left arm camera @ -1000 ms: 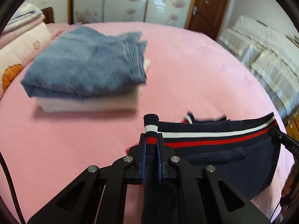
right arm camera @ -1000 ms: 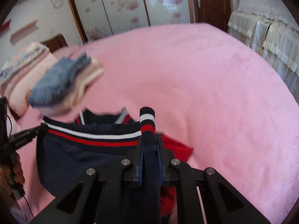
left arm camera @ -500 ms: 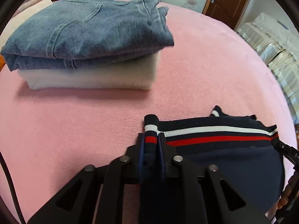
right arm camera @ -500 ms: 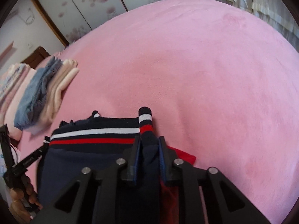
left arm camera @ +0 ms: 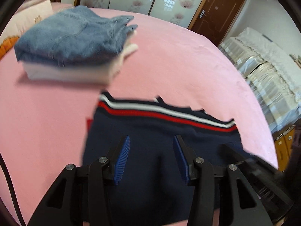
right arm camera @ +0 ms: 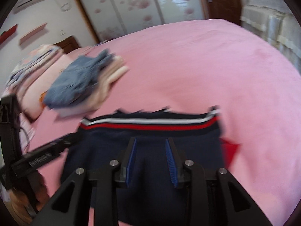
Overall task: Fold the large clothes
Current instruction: 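Lay the folded hem flat and open both tools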
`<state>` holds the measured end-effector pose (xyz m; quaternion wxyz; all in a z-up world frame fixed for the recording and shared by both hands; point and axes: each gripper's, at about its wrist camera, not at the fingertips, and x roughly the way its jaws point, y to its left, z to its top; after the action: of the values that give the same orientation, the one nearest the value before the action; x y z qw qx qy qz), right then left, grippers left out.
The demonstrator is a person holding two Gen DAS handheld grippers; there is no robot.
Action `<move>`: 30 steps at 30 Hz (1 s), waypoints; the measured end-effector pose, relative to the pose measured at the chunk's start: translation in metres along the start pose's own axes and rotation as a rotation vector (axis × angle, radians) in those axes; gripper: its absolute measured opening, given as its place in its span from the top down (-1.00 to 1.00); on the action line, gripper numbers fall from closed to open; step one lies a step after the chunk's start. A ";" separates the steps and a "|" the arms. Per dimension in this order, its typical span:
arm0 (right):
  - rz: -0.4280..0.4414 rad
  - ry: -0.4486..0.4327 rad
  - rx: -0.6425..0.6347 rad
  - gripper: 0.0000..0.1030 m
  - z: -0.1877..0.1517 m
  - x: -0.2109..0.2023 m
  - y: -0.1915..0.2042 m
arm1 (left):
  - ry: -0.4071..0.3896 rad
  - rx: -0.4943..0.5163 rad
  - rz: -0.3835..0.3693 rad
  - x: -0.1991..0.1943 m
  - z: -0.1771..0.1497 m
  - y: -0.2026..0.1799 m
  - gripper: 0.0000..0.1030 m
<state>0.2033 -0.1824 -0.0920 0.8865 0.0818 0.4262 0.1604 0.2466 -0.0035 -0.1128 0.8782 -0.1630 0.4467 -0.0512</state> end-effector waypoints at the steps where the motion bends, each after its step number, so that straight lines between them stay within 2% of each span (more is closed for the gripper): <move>1: 0.004 0.008 -0.016 0.39 -0.005 0.004 0.007 | 0.011 -0.005 -0.005 0.004 -0.009 -0.001 0.10; 4: -0.015 0.043 -0.063 0.39 -0.024 0.022 0.021 | 0.038 0.025 0.045 0.015 -0.036 0.005 0.10; 5: -0.034 0.050 -0.080 0.40 -0.031 0.025 0.020 | 0.037 0.043 0.039 0.017 -0.041 0.008 0.10; 7: -0.067 0.057 -0.110 0.64 -0.042 0.026 0.014 | 0.029 0.100 0.021 0.015 -0.047 0.012 0.10; 8: -0.078 0.054 -0.118 0.86 -0.044 0.024 0.009 | 0.028 0.116 0.021 0.014 -0.048 0.014 0.10; 9: -0.104 0.039 -0.120 1.00 -0.047 0.016 -0.001 | 0.031 0.128 0.034 0.012 -0.048 0.020 0.10; 11: -0.096 0.018 -0.099 1.00 -0.046 0.006 -0.018 | 0.046 0.107 -0.011 0.008 -0.047 0.033 0.10; 13: -0.127 -0.015 -0.074 1.00 -0.048 -0.008 -0.032 | 0.058 0.078 -0.028 0.004 -0.043 0.047 0.10; 14: -0.127 -0.028 -0.065 1.00 -0.050 -0.016 -0.037 | 0.062 0.068 -0.027 0.003 -0.041 0.050 0.10; 16: -0.249 -0.052 -0.054 1.00 -0.053 -0.026 -0.047 | 0.065 0.055 -0.006 0.001 -0.041 0.054 0.11; 19: -0.239 -0.050 0.031 1.00 -0.061 -0.039 -0.074 | 0.069 0.039 -0.013 0.001 -0.042 0.059 0.10; 22: -0.257 -0.031 0.072 1.00 -0.069 -0.040 -0.088 | 0.068 0.066 0.033 0.003 -0.045 0.054 0.10; 23: -0.266 -0.033 0.077 0.92 -0.070 -0.042 -0.089 | 0.068 0.074 0.046 0.002 -0.046 0.052 0.07; 24: -0.266 -0.035 0.083 0.91 -0.070 -0.043 -0.089 | 0.069 0.078 0.054 0.000 -0.048 0.053 0.05; 28: -0.280 -0.031 0.086 0.91 -0.068 -0.044 -0.085 | 0.091 0.081 0.068 -0.002 -0.047 0.047 -0.25; 30: -0.287 -0.027 0.083 0.91 -0.067 -0.044 -0.082 | 0.103 0.082 0.068 -0.006 -0.046 0.045 -0.32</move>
<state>0.1428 -0.2736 -0.1248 0.9018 0.0587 0.4280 0.0133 0.2039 0.0287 -0.1485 0.8612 -0.1086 0.4942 -0.0477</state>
